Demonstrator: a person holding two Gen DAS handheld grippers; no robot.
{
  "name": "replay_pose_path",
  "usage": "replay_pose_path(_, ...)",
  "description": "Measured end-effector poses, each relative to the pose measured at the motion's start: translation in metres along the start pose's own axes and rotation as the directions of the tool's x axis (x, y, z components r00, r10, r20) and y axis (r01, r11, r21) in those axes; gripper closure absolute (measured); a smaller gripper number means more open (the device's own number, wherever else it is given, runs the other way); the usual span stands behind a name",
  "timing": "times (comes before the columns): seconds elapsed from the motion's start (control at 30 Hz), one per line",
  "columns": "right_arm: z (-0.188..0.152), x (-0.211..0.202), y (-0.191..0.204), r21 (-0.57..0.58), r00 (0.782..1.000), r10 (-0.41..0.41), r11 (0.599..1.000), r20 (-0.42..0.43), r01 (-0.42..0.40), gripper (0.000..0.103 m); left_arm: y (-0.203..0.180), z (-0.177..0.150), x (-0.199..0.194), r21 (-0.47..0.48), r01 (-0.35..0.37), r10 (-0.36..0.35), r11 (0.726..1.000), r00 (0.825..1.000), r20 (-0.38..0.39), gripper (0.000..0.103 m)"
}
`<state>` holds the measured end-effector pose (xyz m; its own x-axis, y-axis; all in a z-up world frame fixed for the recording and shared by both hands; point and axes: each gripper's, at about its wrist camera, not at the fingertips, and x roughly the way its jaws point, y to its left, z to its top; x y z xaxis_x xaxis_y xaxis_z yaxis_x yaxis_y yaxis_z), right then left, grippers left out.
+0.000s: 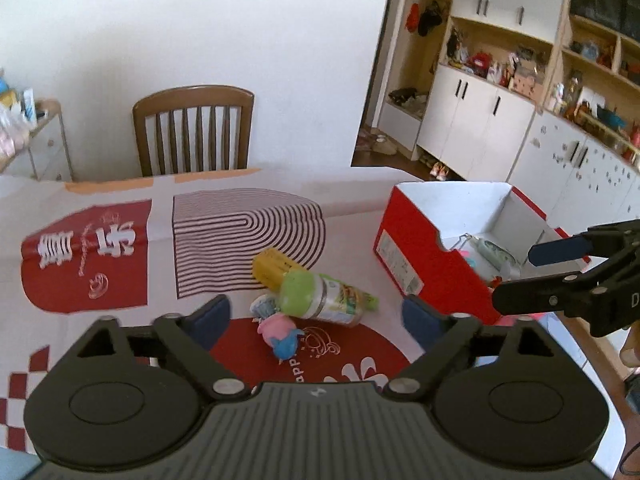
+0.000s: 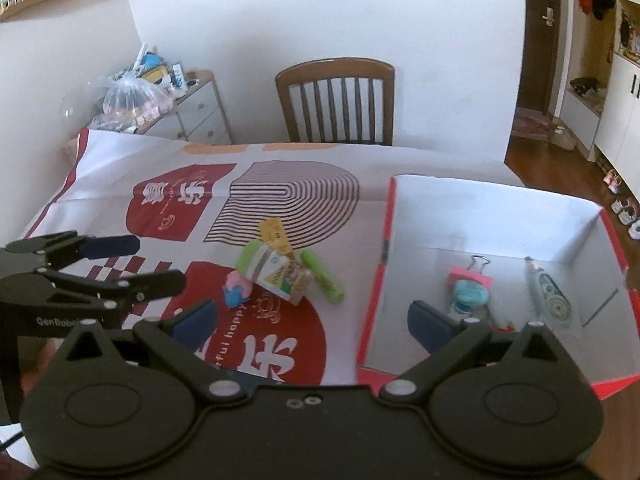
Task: Organize rigid objects
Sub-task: 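Withdraw both tools from the shoebox back toward the item pile, then grasp the pink pig figure with the left gripper while the right grasps the bead jar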
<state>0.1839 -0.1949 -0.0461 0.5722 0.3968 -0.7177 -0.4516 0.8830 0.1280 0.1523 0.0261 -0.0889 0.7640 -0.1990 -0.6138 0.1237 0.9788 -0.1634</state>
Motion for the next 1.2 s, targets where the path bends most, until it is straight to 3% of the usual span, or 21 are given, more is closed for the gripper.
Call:
replay_pose_path(0.13,0.008,0.012,0.015,-0.022,1.0,-0.005,1.0,-0.007,0.005,0.001,0.015,-0.009,0.013,-0.04,-0.027,0.028,0.999,1.0,0.015,0.003)
replay_pose_path(0.43,0.031,0.054,0.036,-0.07,0.998,-0.031,0.997,-0.05,0.027,0.001,0.031,-0.028,0.053,-0.075,-0.064,0.061,0.995,0.997,-0.038,0.003)
replay_pose_path(0.97,0.038,0.132,0.05,-0.208,0.978,-0.098,0.976,-0.187,0.058,0.009,0.021,-0.039,0.103,0.007,-0.116,0.116,0.993,0.992,-0.041,0.003)
replay_pose_path(1.2,0.035,0.155,0.054,-0.25,0.971,-0.1,0.967,-0.217,0.044,0.019,0.017,-0.042,0.114,0.032,-0.154,0.155,0.988,0.988,-0.026,0.004)
